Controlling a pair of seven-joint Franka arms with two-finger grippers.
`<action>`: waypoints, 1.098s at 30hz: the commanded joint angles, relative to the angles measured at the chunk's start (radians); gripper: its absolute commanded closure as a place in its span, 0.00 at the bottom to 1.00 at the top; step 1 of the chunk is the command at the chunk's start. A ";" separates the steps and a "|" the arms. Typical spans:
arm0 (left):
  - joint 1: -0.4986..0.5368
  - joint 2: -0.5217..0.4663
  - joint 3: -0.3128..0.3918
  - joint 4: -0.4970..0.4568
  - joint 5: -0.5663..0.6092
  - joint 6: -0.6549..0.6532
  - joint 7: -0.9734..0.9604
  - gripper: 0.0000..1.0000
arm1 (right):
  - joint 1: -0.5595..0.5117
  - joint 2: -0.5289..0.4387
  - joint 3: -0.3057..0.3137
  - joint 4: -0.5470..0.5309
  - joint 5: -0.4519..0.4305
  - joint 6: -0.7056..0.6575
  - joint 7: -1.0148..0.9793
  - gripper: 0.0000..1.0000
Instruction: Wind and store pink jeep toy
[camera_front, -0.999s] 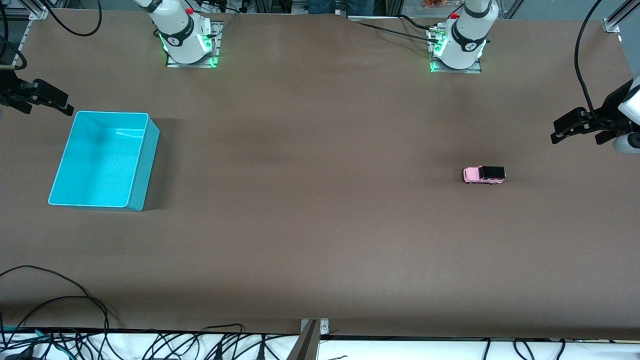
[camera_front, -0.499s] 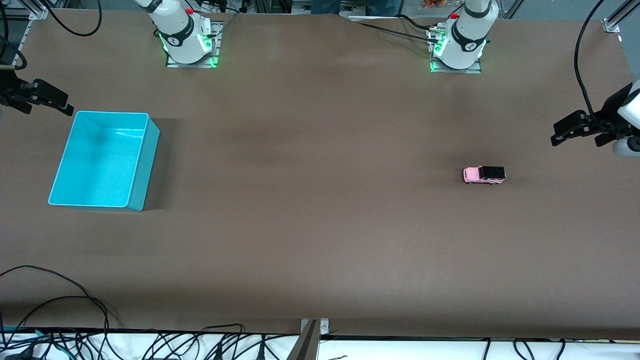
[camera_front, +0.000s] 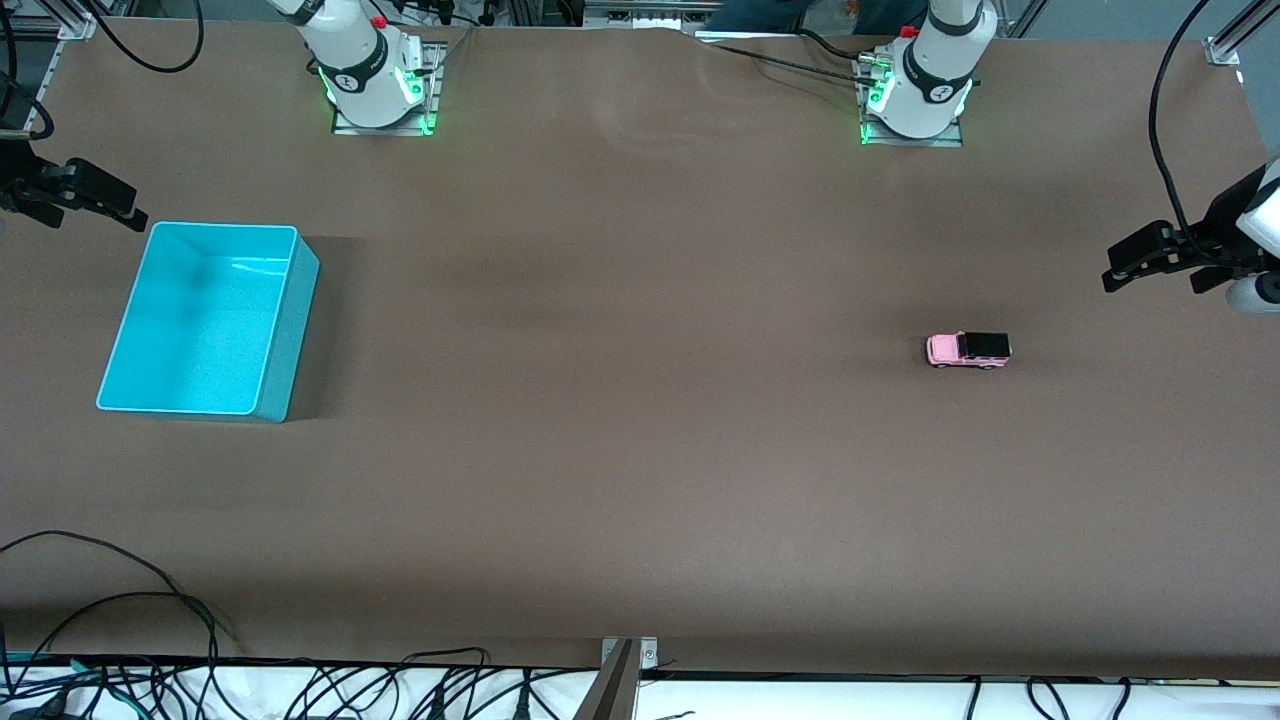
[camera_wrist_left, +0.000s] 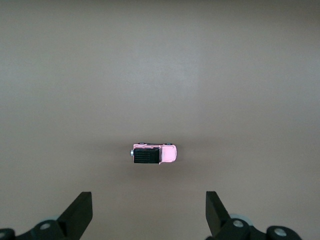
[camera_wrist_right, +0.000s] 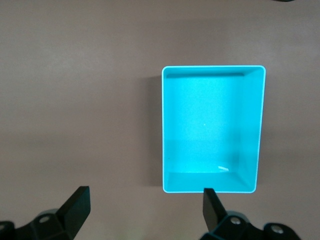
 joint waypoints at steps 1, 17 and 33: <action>0.007 -0.007 -0.007 -0.008 0.021 0.012 0.009 0.00 | -0.003 0.001 0.000 0.015 0.006 -0.017 -0.010 0.00; 0.007 -0.007 -0.007 -0.008 0.021 0.012 0.009 0.00 | -0.002 0.001 0.000 0.015 0.006 -0.017 -0.010 0.00; 0.006 0.008 -0.005 0.001 0.023 0.009 0.007 0.00 | -0.002 0.001 0.000 0.015 0.006 -0.017 -0.010 0.00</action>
